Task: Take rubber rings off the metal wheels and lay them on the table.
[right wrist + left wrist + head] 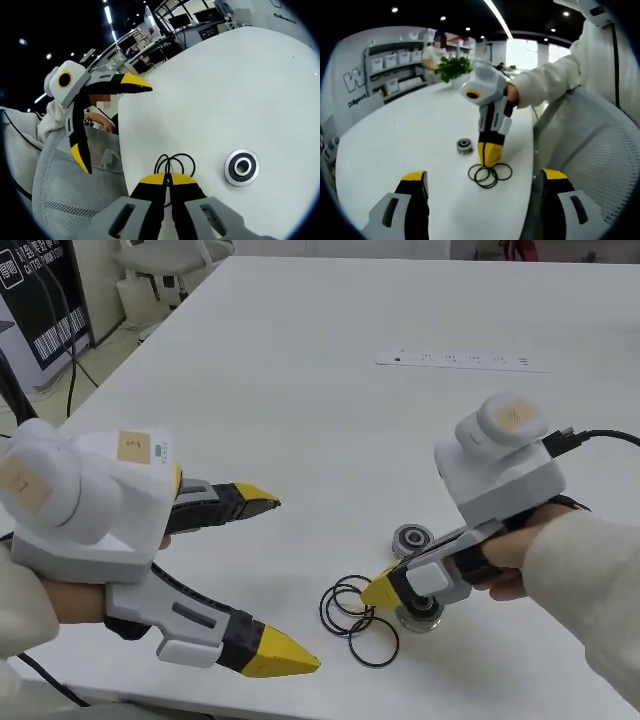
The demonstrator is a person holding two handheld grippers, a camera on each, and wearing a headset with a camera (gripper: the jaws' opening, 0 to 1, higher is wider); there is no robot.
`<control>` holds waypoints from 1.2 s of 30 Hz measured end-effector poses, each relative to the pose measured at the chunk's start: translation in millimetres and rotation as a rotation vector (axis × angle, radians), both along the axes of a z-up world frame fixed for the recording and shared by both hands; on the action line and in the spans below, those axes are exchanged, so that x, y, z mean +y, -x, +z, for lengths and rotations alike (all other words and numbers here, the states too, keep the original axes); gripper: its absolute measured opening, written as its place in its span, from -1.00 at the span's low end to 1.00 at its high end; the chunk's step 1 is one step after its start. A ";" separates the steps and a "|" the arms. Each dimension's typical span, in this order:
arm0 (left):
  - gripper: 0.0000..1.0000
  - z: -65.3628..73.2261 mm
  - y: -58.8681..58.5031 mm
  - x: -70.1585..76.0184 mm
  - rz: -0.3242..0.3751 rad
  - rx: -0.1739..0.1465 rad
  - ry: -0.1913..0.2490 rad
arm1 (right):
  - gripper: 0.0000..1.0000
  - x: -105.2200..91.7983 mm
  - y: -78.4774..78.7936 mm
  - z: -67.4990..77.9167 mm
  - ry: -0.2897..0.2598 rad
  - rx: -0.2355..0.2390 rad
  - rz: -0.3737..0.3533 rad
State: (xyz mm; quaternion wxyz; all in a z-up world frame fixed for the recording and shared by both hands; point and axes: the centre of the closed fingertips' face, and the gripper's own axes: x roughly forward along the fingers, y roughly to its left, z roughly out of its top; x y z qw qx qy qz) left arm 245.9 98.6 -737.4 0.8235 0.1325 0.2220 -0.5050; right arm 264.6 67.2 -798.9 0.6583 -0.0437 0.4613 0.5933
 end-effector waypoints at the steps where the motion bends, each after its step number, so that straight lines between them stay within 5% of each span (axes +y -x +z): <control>1: 0.89 0.0 -0.1 0.1 0.000 -0.001 0.000 | -1.00 0.0 -0.2 0.1 0.000 -0.001 0.000; 36: 0.89 -0.1 1.1 0.7 0.003 0.005 -0.001 | -0.99 -4.9 -9.3 14.5 -0.019 -0.034 -0.024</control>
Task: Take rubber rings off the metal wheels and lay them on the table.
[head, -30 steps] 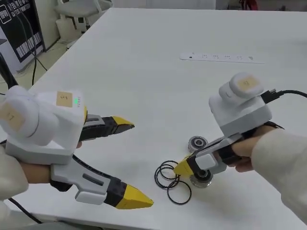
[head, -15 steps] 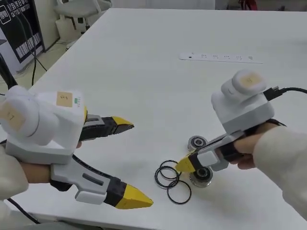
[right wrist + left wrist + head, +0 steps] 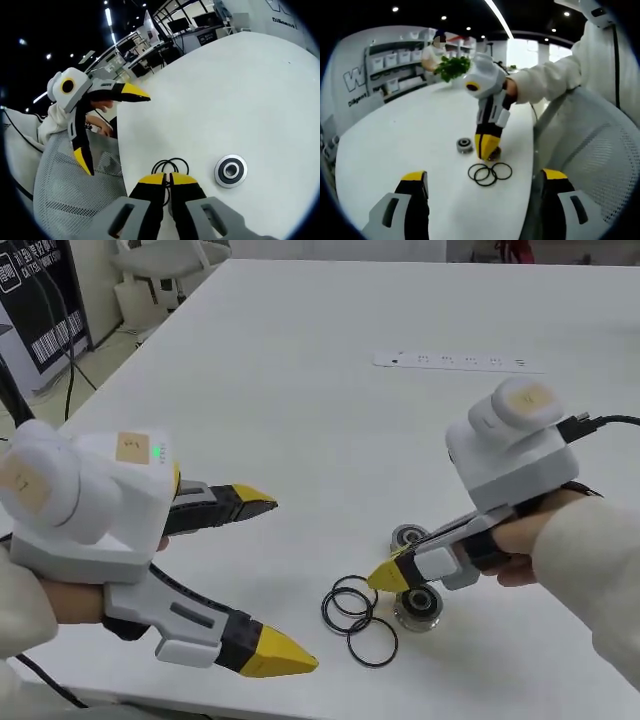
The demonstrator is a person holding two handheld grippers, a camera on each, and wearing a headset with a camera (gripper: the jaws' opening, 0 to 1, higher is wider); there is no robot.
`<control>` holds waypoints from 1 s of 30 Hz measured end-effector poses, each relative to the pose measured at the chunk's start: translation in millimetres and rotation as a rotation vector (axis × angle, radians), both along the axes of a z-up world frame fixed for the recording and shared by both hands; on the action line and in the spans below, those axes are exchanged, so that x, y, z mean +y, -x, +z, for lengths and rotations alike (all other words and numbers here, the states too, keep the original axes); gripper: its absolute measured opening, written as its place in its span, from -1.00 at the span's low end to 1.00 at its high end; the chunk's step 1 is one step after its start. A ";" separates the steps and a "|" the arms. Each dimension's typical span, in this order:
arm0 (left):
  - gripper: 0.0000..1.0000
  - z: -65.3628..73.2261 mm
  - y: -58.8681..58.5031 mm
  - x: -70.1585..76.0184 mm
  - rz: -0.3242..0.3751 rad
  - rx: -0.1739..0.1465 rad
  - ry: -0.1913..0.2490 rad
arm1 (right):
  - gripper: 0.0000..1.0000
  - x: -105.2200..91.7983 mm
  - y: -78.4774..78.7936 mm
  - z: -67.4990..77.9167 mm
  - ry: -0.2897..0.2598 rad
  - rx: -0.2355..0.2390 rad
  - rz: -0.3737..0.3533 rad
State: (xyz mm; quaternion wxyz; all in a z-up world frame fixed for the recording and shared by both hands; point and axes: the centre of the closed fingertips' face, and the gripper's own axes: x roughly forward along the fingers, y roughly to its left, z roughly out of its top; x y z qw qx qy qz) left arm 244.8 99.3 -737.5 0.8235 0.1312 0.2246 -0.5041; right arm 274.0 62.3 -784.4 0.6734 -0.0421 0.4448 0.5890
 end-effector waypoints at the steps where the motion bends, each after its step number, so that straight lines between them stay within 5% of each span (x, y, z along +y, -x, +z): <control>1: 0.89 0.0 0.1 -0.1 0.000 0.001 0.001 | -0.99 -0.3 -0.8 1.5 -0.003 -0.003 -0.002; 15: 0.90 0.5 -0.6 1.1 0.007 0.003 0.004 | -0.96 -3.3 -15.9 27.0 -0.058 -0.070 -0.033; 30: 0.90 0.2 -1.4 1.3 0.009 0.007 0.007 | -0.88 -15.4 -42.2 74.9 -0.159 -0.201 -0.112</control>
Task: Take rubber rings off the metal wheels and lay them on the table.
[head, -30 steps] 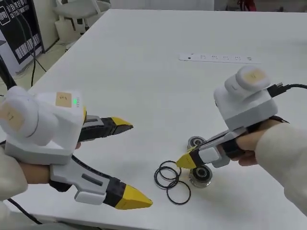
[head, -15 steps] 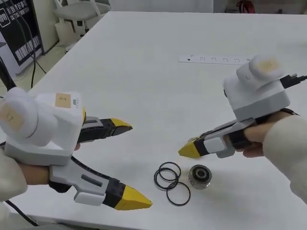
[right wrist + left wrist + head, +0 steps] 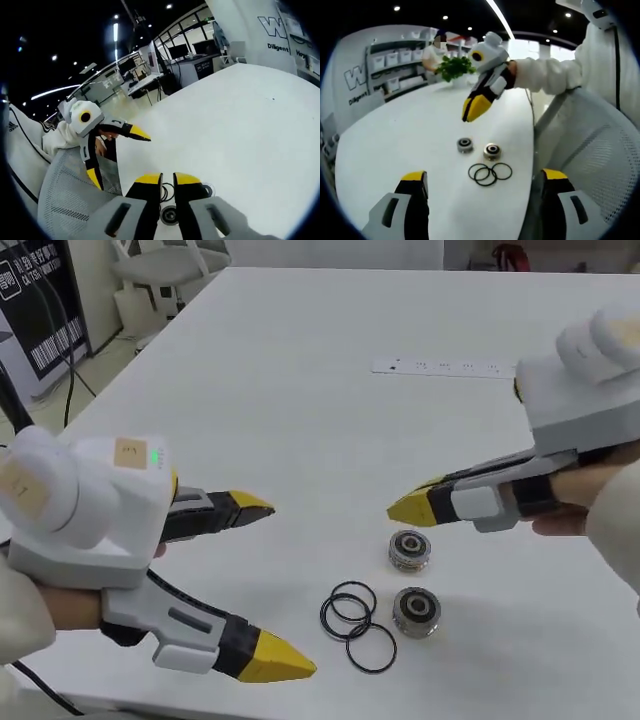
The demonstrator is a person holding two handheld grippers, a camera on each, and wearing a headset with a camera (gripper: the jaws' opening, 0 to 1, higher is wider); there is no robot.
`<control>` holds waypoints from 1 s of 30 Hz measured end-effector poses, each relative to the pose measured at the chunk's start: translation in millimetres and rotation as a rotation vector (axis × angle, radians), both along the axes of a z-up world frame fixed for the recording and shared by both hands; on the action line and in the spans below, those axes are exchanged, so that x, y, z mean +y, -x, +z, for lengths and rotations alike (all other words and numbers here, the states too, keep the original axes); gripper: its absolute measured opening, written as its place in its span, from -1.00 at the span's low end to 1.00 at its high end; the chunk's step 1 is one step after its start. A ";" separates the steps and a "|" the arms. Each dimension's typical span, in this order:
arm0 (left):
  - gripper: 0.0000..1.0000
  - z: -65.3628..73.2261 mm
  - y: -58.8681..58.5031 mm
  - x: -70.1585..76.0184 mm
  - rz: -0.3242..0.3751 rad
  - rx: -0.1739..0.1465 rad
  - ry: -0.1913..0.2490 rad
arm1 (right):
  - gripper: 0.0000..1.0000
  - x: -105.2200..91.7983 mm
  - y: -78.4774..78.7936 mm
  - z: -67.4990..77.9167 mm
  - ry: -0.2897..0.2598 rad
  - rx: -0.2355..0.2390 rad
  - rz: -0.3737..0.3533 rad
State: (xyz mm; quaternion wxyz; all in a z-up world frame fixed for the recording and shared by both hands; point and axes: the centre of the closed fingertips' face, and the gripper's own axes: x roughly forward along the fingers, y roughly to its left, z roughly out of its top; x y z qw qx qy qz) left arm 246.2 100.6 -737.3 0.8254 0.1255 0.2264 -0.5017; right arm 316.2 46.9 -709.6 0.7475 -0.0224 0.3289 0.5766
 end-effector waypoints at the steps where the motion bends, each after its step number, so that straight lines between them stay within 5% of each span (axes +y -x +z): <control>1: 0.90 0.0 0.0 -0.1 0.000 0.001 0.000 | -0.86 -1.4 -3.1 4.7 -0.007 -0.029 -0.005; 14: 0.90 0.8 -1.9 1.4 0.009 0.001 0.012 | -0.57 -17.0 -4.5 42.6 -0.116 -0.167 -0.016; 30: 0.91 4.3 -5.3 4.0 0.029 -0.005 0.037 | -0.01 -41.9 3.2 56.2 -0.184 -0.230 -0.049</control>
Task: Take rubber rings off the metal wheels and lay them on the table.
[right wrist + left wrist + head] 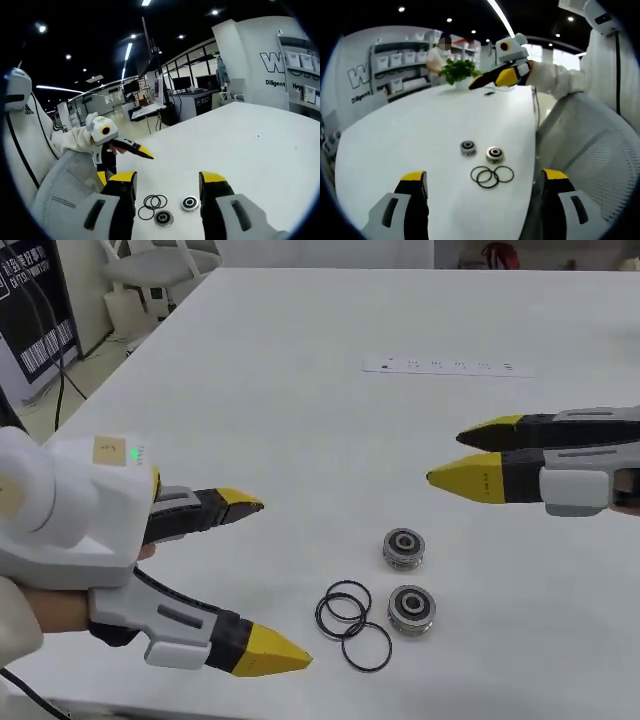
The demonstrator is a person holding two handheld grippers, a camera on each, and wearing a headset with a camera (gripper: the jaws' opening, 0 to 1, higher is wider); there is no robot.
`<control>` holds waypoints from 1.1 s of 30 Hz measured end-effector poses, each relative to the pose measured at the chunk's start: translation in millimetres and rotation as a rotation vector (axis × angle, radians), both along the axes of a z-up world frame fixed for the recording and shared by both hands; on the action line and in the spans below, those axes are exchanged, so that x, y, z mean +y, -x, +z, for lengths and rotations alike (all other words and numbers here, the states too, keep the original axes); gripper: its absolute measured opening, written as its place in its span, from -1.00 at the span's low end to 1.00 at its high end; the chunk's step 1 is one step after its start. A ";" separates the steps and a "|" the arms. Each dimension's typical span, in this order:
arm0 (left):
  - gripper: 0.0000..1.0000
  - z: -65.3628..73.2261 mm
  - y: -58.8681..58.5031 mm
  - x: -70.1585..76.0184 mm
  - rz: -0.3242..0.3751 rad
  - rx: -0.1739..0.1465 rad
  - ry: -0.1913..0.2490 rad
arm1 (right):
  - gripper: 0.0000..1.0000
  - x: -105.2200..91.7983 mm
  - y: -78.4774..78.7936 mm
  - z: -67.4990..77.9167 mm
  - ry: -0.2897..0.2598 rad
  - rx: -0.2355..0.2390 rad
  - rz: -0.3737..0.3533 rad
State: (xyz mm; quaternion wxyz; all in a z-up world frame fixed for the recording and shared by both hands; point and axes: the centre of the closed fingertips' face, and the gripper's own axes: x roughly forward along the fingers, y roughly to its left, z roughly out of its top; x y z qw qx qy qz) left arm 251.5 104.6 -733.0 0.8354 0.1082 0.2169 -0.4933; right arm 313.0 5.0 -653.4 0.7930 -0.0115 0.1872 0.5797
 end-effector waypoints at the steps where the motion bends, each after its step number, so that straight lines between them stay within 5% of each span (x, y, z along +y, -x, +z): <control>1: 0.92 0.5 -0.1 -0.3 0.000 -0.002 0.003 | 0.03 -1.6 0.8 0.6 -0.008 0.000 0.000; 15: 0.92 0.6 1.5 -1.8 -0.002 0.004 0.011 | 0.58 -16.1 19.3 -11.1 -0.033 -0.030 0.000; 23: 0.93 7.3 -1.8 0.4 0.022 0.000 0.061 | 0.80 -31.3 21.1 -34.4 0.022 -0.026 -0.031; 33: 0.96 11.0 -2.0 0.4 0.031 0.004 0.101 | 0.94 -43.9 32.3 -59.2 0.011 0.022 -0.066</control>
